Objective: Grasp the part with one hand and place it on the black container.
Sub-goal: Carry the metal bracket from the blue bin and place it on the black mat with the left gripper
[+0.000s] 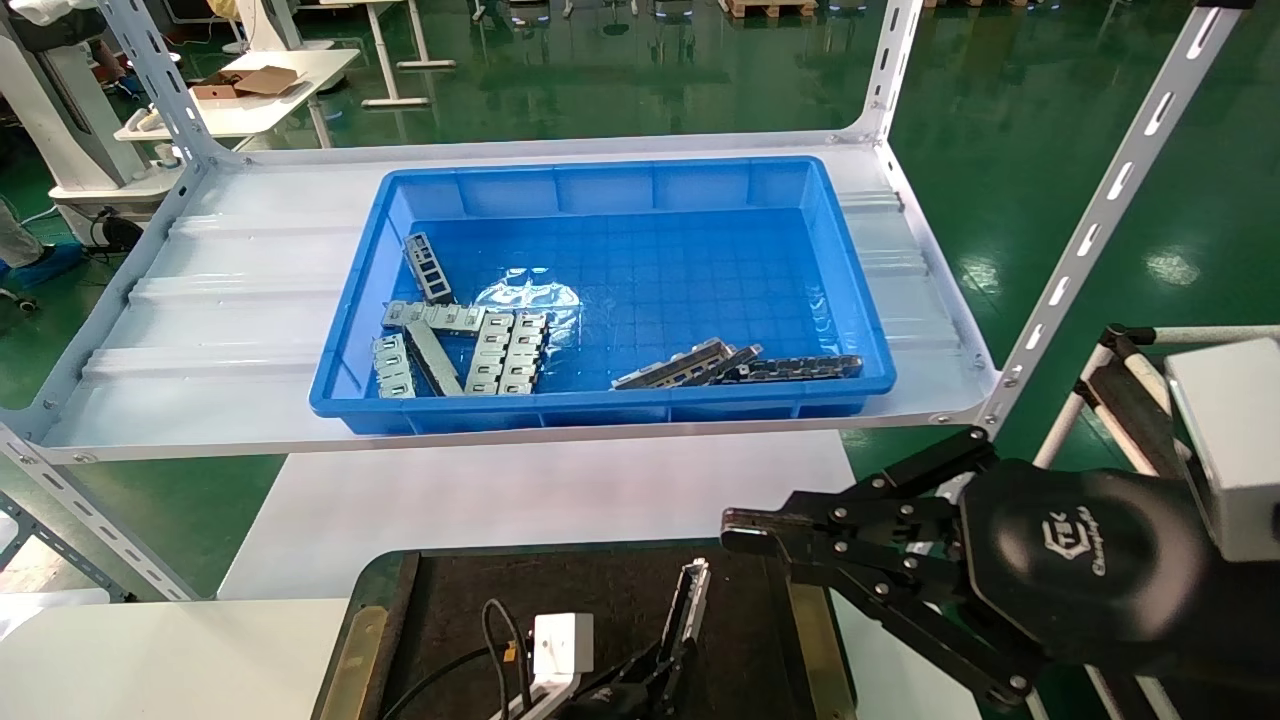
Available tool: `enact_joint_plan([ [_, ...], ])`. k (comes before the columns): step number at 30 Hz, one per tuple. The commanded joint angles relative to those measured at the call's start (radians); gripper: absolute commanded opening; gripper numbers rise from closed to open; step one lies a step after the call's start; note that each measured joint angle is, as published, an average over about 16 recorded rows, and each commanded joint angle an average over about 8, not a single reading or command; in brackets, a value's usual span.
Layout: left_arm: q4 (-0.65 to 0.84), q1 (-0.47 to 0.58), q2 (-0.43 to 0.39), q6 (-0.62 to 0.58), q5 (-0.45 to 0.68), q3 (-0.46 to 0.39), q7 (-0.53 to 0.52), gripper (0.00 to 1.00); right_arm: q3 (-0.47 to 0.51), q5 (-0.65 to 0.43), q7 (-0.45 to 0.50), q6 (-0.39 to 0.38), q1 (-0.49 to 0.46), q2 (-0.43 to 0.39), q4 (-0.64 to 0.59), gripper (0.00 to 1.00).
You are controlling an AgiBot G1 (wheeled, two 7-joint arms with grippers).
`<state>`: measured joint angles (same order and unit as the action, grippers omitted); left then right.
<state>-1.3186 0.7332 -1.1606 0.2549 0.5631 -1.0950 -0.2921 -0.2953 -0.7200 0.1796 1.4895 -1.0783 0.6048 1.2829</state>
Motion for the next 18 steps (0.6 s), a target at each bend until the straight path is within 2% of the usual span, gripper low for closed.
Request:
enact_joint_plan([
  [1,0.004,0.008,-0.011,0.029,-0.011,-0.015,0.005,0.0,0.0,0.0,0.0,0.0,0.0,0.0,0.0,0.0],
  [9,0.043,0.01,-0.067,0.108,-0.001,-0.012,0.012,0.0,-0.001,0.0,0.0,0.0,0.0,0.0,0.0,0.0],
  [18,0.12,-0.001,-0.118,0.115,0.063,0.025,-0.005,0.0,-0.001,0.001,-0.001,0.0,0.0,0.0,0.0,0.0],
])
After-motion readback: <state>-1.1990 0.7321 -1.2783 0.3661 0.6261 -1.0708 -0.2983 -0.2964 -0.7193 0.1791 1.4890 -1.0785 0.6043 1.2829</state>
